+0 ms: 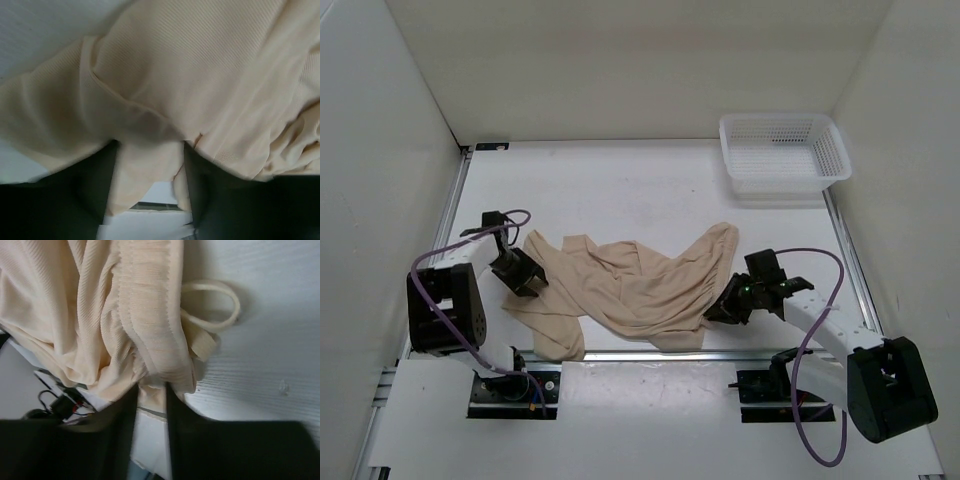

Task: Fold and stack the trousers
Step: Flatten the trousers out

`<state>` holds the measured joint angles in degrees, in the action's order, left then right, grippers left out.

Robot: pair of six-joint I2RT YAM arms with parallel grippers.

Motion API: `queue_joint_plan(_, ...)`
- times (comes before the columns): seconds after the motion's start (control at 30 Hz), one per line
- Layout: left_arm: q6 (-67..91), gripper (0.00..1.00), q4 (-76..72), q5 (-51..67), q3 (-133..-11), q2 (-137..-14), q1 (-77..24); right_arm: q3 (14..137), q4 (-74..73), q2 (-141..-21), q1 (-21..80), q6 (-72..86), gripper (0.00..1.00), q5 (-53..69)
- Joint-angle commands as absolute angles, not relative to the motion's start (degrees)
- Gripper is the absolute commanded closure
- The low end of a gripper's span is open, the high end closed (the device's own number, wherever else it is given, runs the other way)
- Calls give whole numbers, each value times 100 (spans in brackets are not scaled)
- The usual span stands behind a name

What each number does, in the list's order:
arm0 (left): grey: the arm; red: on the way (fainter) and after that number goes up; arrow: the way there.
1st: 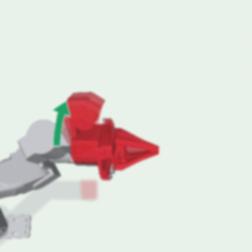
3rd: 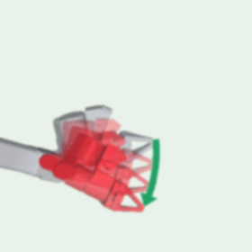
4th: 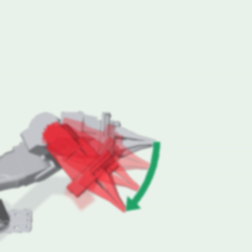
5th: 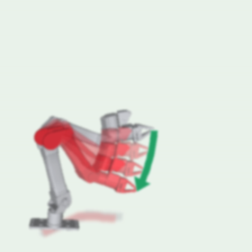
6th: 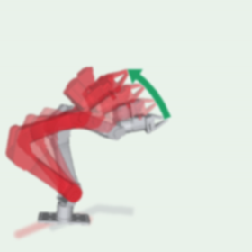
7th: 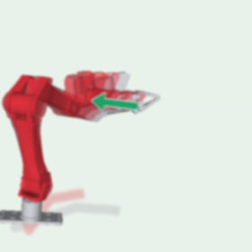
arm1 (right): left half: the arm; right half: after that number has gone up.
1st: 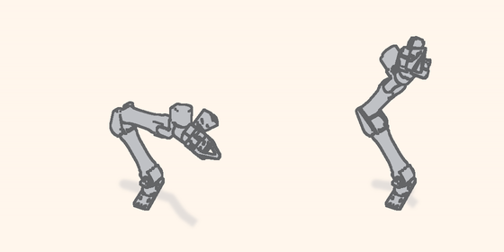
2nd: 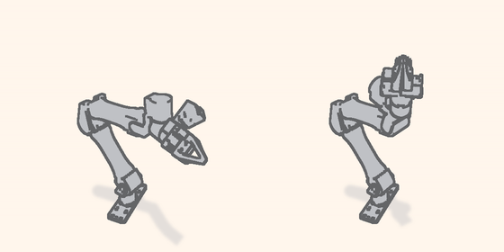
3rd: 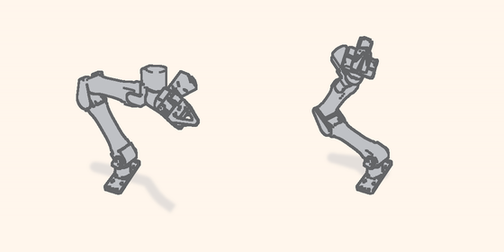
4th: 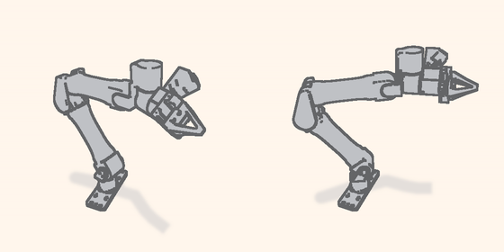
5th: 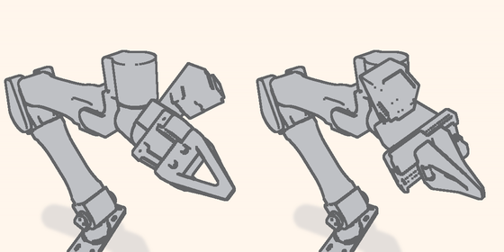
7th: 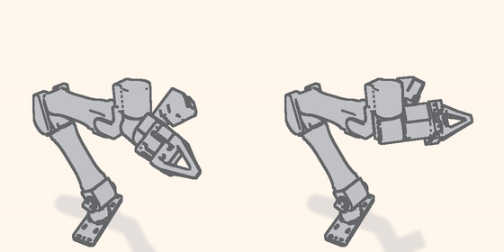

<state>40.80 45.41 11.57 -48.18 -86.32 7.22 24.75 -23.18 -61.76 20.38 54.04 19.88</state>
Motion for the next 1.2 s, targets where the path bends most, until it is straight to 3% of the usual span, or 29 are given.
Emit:
queue_joint_plan(0.0, 4078, 52, 4298, 1011, -5035, -8841, 703, 2715, -2258, -6170, 2074, 5345, 79, 1873)
queue_joint_plan(0.1, 3964, 83, 4298, 1089, -5317, -9218, 703, 2978, -2512, -6170, 2074, 5125, 100, 1714)
queue_joint_plan(0.13, 3868, 90, 4298, 1194, -5404, -9281, 703, 3066, -2583, -6170, 2074, 5072, 100, 1662)
queue_joint_plan(0.23, 3577, 90, 4367, 1538, -5730, -9177, 703, 3496, -2864, -6170, 2074, 4940, 100, 1661)
queue_joint_plan(0.47, 3218, 90, 5868, 678, -7731, -8254, 703, 5307, -4024, -5827, 2074, 4247, 100, 827)
queue_joint_plan(0.6, 3164, 90, 6240, 728, -8892, -8024, 703, 5398, -4210, -5827, 2213, 4069, 100, 1097)
queue_joint_plan(0.63, 3164, 90, 6240, 790, -8895, -7972, 703, 5275, -4210, -5827, 2337, 4069, 93, 1099)
queue_joint_plan(0.67, 3164, 90, 6240, 869, -8895, -7972, 703, 4917, -4045, -5827, 2494, 4122, 67, 1151)
queue_joint_plan(0.73, 3164, 90, 6240, 984, -8842, -7972, 703, 4537, -3772, -6098, 2828, 4279, 43, 1588)
queue_joint_plan(0.87, 3164, 90, 6240, 879, -8684, -7972, 703, 4192, -3524, -6311, 3953, 4825, 44, 978)
queue_joint_plan(1.0, 3111, 90, 6240, 879, -8622, -7919, 703, 5137, -4022, -6941, 5348, 4677, 49, -507)
queue_joint_plan(1.17, 3111, 90, 6240, 879, -8569, -7919, 703, 6388, -4641, -8681, 6300, 4176, 41, -1740)
